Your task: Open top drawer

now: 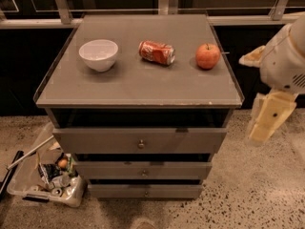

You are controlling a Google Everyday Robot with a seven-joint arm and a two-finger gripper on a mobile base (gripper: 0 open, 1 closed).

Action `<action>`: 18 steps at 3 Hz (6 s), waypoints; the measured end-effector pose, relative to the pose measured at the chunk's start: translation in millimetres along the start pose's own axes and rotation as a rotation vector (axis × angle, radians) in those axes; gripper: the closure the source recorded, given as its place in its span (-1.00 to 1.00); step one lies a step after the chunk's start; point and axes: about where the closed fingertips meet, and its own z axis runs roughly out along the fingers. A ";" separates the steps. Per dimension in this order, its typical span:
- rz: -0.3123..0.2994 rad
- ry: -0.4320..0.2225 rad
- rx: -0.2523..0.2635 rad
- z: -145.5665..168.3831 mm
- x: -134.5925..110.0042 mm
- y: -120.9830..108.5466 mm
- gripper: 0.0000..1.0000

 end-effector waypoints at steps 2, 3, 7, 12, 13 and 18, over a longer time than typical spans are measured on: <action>-0.054 -0.241 0.009 70.0 2.1 30.8 -1.00; -0.054 -0.242 0.009 70.3 2.0 30.8 -1.00; -0.056 -0.286 0.003 157.1 -3.2 17.4 -1.00; -0.058 -0.304 0.030 152.3 12.9 34.3 -1.00; -0.067 -0.319 0.022 177.3 5.2 35.6 -1.00; -0.024 -0.361 0.026 288.9 -10.0 -9.6 -1.00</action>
Offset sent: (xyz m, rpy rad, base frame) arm -0.0102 0.0249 -0.1219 0.3342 -0.0897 0.1386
